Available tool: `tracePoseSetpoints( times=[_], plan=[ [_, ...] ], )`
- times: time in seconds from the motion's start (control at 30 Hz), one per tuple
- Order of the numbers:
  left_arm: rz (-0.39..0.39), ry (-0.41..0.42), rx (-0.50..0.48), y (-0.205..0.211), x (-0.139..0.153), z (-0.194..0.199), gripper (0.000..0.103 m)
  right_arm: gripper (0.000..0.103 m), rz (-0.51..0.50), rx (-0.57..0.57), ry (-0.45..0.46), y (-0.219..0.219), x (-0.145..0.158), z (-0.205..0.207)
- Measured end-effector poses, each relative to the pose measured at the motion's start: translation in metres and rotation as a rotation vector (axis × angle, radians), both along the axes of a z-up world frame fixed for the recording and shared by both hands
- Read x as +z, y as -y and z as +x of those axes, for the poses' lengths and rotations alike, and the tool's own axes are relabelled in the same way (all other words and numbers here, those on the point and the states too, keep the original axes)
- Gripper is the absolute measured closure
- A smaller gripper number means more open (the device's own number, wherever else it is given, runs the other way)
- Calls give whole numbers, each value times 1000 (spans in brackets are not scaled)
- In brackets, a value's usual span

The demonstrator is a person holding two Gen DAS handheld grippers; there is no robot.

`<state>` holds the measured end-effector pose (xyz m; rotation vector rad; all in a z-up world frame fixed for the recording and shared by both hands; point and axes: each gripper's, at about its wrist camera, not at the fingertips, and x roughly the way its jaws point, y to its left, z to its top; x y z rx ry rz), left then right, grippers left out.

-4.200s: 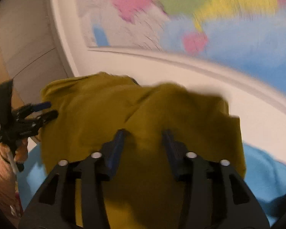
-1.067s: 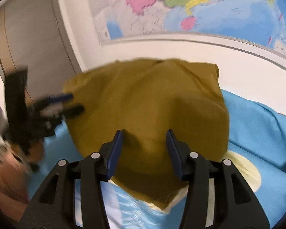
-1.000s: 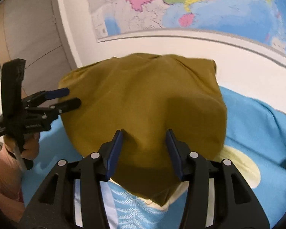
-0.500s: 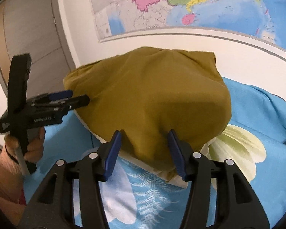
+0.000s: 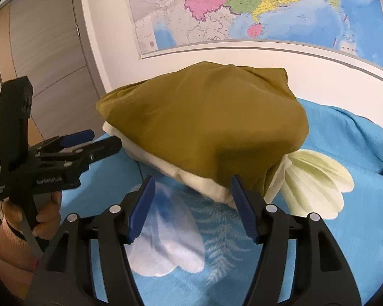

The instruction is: Fold large clothes

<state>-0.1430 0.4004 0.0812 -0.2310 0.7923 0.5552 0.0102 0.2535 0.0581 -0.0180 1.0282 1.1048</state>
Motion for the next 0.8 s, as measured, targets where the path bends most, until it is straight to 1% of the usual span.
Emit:
tracePoseSetpoints(
  times=[0.07, 0.13, 0.2, 0.27, 0.3, 0.37, 0.4, 0.47, 0.6, 0.7, 0.8],
  plan=[
    [-10, 0, 6, 5, 0, -4, 7, 36, 1, 1, 15, 3, 4, -4],
    [-26, -2, 14, 7, 0, -7, 7, 35, 0, -2, 25, 6, 7, -8],
    [-53, 12, 33, 9, 0, -12, 7, 32, 11, -11, 21, 11, 9, -11],
    [-81, 21, 43, 10, -2, -16, 7, 27, 10, -25, 35, 16, 11, -15],
    [-83, 15, 50, 11, -4, -19, 7, 26, 10, -25, 37, 17, 11, -18],
    [-74, -15, 74, 14, -8, -23, 7, 18, 12, -34, 32, 21, 12, -23],
    [-71, -25, 82, 15, -9, -25, 7, 16, 16, -36, 32, 22, 13, -26],
    [-72, -41, 94, 17, -11, -30, 7, 6, 9, -49, 53, 24, 15, -31],
    [-57, -50, 117, 22, -13, -44, 7, 6, 20, -47, 66, 28, 21, -43],
    [-26, -54, 127, 27, -8, -50, 7, 6, 11, -54, 98, 29, 25, -54],
    [3, -56, 128, 34, -3, -55, 7, 6, 9, -53, 92, 33, 26, -60]
  ],
)
